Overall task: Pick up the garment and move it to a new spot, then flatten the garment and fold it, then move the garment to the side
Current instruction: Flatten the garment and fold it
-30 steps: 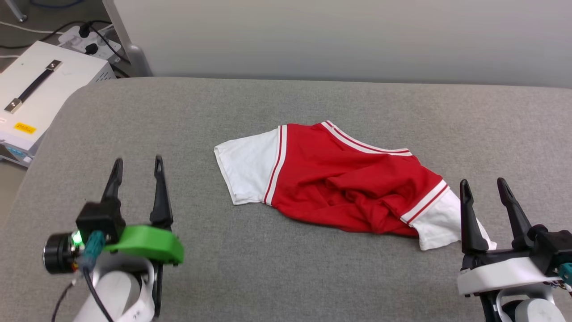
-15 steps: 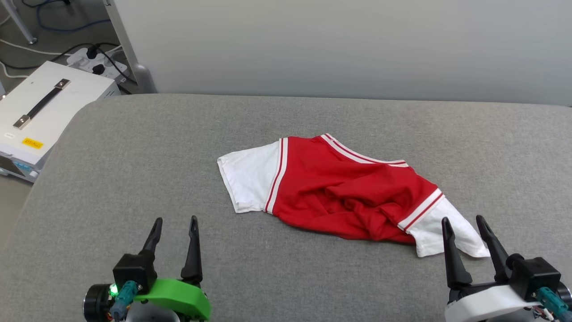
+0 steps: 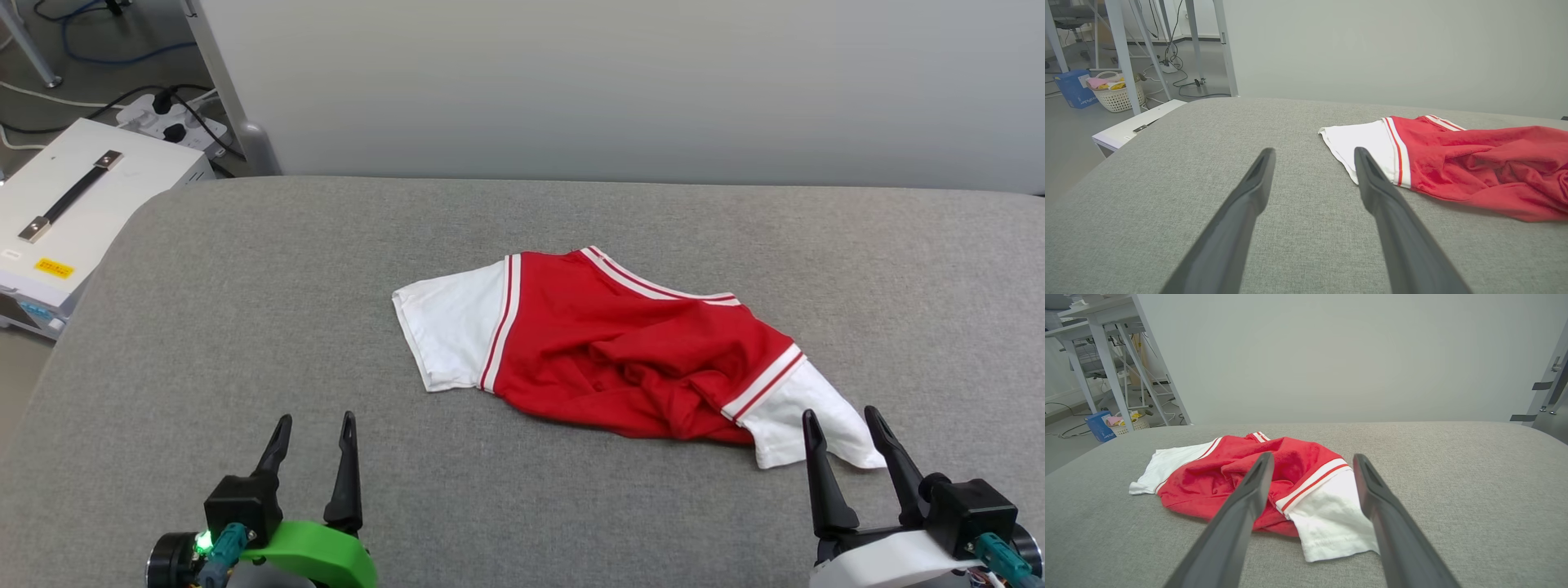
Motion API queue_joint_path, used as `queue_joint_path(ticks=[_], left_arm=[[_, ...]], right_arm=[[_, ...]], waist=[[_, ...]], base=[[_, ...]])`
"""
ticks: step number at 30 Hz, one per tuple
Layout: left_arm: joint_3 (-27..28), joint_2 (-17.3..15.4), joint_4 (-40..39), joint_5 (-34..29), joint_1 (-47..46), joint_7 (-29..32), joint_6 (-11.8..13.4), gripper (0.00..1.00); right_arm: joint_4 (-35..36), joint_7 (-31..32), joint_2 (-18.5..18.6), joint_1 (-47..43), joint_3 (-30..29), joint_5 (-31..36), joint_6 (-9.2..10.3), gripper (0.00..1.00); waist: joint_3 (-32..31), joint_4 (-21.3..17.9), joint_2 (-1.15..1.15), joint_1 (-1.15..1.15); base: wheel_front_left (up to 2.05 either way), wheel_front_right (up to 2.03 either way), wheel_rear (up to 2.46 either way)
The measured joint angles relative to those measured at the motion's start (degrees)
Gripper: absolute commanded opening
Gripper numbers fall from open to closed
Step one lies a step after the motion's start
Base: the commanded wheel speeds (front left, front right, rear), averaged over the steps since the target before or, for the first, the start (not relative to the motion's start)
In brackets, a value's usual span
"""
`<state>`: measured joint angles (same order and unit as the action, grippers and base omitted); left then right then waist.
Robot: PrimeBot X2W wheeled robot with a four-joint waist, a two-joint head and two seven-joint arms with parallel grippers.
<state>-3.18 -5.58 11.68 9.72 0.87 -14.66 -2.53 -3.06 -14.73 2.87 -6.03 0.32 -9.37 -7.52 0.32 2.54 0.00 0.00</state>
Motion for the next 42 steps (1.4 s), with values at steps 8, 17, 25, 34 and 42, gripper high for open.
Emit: queue_joint_path(ticks=[8,17,25,34,42], left_arm=[[0.9,-2.2,2.0,-1.7,-7.1,0.0,-3.0,1.0],[-5.9,-11.0,10.1,0.4,-29.3,4.0,-4.8,1.0],[-18.4,-18.7,13.3,12.6,-46.1,22.3,-4.8,1.0],[-30.8,-24.4,16.5,28.7,-57.2,49.9,-4.8,1.0],[-39.1,-26.6,20.0,36.0,-58.8,62.3,-4.8,1.0]], right_arm=[[0.2,0.0,0.0,0.6,0.5,0.0,-0.01,1.0],[1.5,0.0,0.3,4.7,1.6,0.0,0.0,1.0],[2.7,0.0,0.4,7.9,1.6,0.1,-0.01,1.0],[3.3,0.0,0.4,11.3,1.8,0.4,0.0,1.0],[3.4,0.0,0.4,13.2,2.3,0.5,0.0,1.0]], waist=[[1.5,-0.2,0.0,0.0],[5.7,-1.7,0.0,0.0],[11.0,-3.4,0.0,0.0],[17.2,-5.5,0.0,0.01],[21.3,-7.6,0.0,0.01]], base=[[0.0,0.0,0.0],[0.0,0.0,0.0],[0.0,0.0,0.0],[0.0,0.0,0.0],[0.0,0.0,0.0]])
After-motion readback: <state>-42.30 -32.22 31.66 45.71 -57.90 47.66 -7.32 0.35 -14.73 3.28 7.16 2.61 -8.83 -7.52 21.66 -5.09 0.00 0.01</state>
